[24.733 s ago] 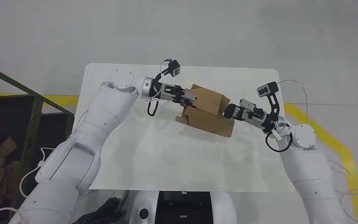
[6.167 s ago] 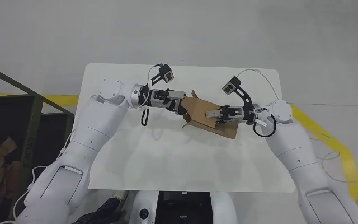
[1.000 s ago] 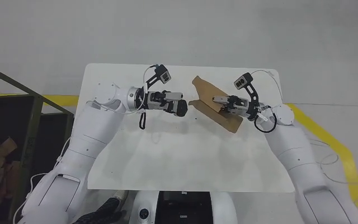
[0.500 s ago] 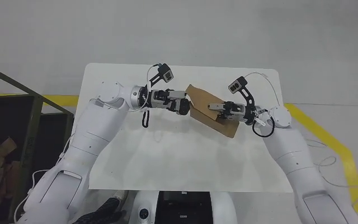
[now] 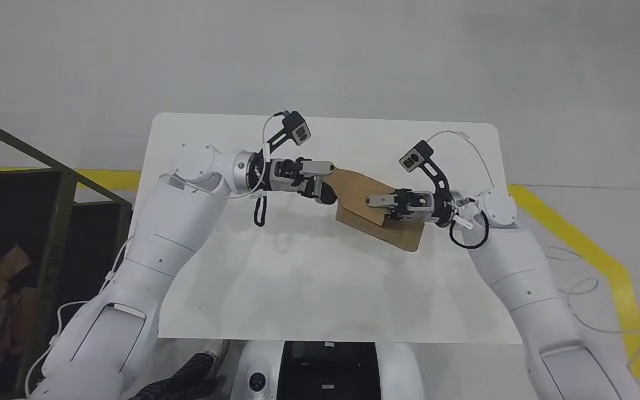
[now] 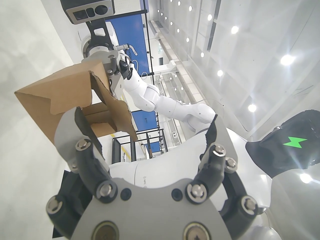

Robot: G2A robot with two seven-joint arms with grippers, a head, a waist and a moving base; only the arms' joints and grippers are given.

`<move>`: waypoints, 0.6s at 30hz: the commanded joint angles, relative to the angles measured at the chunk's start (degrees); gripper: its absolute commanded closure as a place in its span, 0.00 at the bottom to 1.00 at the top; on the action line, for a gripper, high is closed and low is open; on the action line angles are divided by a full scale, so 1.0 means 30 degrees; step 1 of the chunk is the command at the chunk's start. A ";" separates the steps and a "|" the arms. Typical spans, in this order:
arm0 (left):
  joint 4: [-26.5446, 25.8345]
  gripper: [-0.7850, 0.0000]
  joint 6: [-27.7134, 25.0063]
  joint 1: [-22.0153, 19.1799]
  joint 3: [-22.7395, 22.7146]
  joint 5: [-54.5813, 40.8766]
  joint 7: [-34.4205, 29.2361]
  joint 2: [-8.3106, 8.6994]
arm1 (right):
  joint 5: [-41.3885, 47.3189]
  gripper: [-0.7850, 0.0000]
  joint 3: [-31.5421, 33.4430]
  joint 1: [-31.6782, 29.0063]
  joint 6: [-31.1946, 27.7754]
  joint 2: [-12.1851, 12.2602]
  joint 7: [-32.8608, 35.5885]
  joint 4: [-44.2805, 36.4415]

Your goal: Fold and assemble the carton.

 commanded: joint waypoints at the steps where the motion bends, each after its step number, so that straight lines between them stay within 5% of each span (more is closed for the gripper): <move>1: -0.0028 0.00 -0.0007 0.0014 -0.0021 0.0026 0.0002 0.0010 | -0.0020 1.00 -0.0043 0.0038 0.0024 -0.0018 0.0040 0.0024; 18: 0.0235 0.00 0.0128 -0.0065 0.0013 0.0029 -0.0828 0.0078 | -0.0047 1.00 -0.0293 0.0216 0.0452 -0.0096 0.0829 -0.0118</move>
